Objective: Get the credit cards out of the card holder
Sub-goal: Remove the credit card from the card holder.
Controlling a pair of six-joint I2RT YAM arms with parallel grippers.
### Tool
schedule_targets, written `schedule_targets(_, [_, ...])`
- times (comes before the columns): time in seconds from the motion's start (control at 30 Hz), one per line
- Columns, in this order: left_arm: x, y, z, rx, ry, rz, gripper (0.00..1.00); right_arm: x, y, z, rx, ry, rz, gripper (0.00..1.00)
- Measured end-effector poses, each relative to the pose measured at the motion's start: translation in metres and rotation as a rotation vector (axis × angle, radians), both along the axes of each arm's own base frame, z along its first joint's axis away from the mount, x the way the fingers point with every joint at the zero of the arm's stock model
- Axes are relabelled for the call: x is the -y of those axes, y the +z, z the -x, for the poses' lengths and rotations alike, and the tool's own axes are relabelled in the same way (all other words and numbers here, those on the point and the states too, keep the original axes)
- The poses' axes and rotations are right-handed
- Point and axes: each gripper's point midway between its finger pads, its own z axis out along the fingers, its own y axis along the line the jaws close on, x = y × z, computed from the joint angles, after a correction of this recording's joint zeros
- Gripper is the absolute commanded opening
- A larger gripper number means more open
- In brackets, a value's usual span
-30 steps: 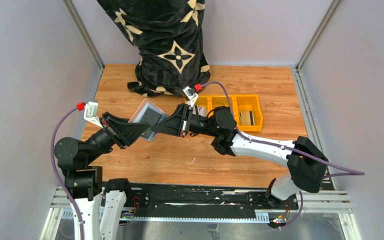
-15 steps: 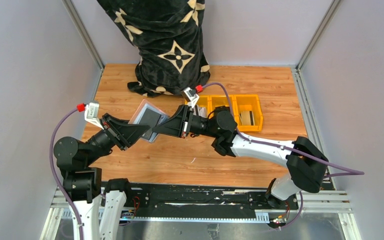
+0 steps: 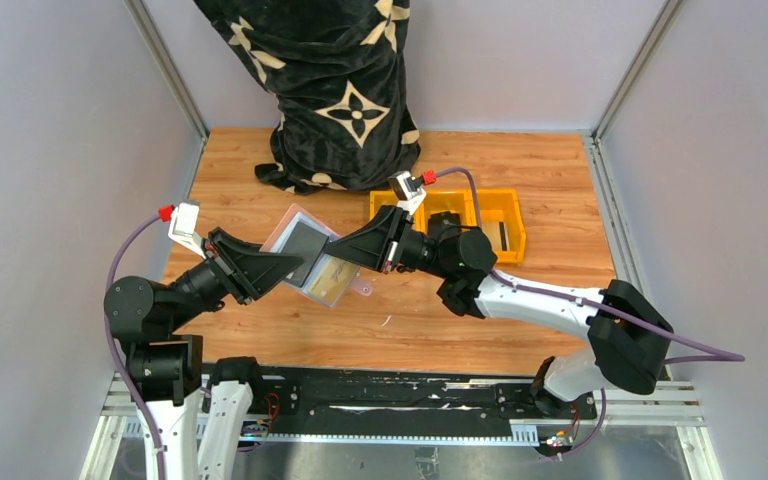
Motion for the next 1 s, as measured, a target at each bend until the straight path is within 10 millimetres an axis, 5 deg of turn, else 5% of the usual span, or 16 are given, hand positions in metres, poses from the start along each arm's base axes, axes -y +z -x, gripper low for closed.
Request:
schedule_targets(0.07, [0.000, 0.000, 0.000, -0.004, -0.001, 0.004, 0.13, 0.001, 0.001, -0.001, 0.002, -0.002, -0.004, 0.39])
schedule_targets(0.13, [0.000, 0.000, -0.001, -0.007, 0.003, 0.006, 0.12, 0.002, 0.005, 0.001, 0.008, 0.004, -0.014, 0.49])
schedule_targets(0.3, [-0.002, 0.003, -0.003, 0.006, 0.021, 0.012, 0.14, 0.003, 0.017, 0.003, 0.030, 0.014, -0.035, 0.53])
schedule_targets(0.5, [-0.003, 0.006, -0.006, 0.022, 0.041, 0.014, 0.24, -0.004, 0.024, 0.000, 0.037, 0.010, -0.015, 0.42])
schedule_targets(1.0, [0.001, 0.002, 0.008, 0.058, -0.006, -0.023, 0.26, -0.021, 0.033, 0.001, 0.102, 0.056, 0.014, 0.08])
